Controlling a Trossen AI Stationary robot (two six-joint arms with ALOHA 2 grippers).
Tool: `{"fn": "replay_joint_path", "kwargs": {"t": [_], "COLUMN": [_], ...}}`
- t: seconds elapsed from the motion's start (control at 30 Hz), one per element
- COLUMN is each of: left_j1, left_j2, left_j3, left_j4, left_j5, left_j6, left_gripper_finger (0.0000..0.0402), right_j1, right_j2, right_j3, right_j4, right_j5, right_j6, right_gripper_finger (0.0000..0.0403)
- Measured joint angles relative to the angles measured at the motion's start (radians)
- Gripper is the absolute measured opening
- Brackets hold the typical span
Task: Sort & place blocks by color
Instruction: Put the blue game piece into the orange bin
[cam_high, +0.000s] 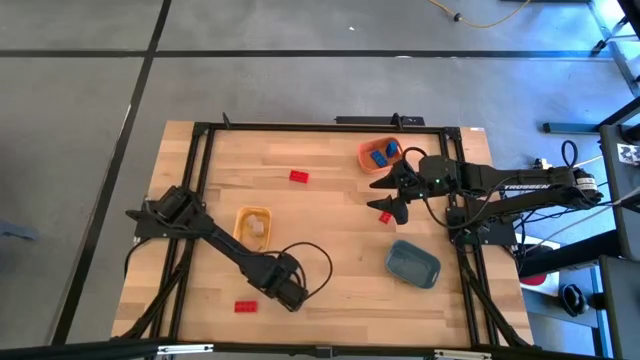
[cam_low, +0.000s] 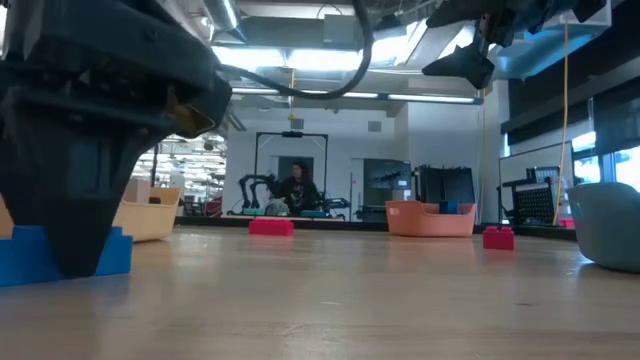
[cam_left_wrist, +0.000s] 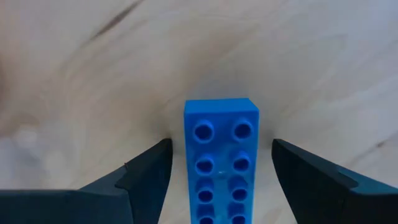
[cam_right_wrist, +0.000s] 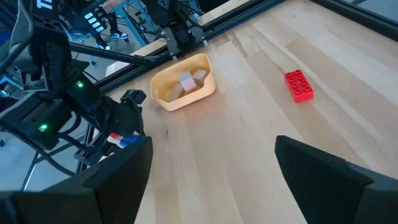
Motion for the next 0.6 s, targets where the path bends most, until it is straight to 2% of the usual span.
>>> {"fn": "replay_joint_path", "kwargs": {"t": [0.27,0.43,0.53,0.6], "left_j1": [0.000,0.000,0.007,0.012], "left_j2": [-0.004,-0.010,-0.019,-0.037], "left_j3": [-0.025,-0.028,-0.028,-0.033], "left_j4": [0.014,-0.007,-0.015,-0.029], "left_j5": [0.005,-0.015,-0.011,-0.018], "left_j6": [0.006,0.018,0.072,0.129], "left_gripper_finger": [0.0241,0.0185,0.0141,0.0130], "right_j1": [0.000,0.000,0.000,0.000], "right_j2": [0.000,0.000,0.000,0.000], "right_j3": [0.000,0.000,0.000,0.000], "right_j4": [0.000,0.000,0.000,0.000], "right_j5": [0.000,0.000,0.000,0.000], "right_j6": [0.001,0.000,0.000,-0.001], "right_gripper_finger": [0.0342,0.0342,0.0342,0.0342]}}
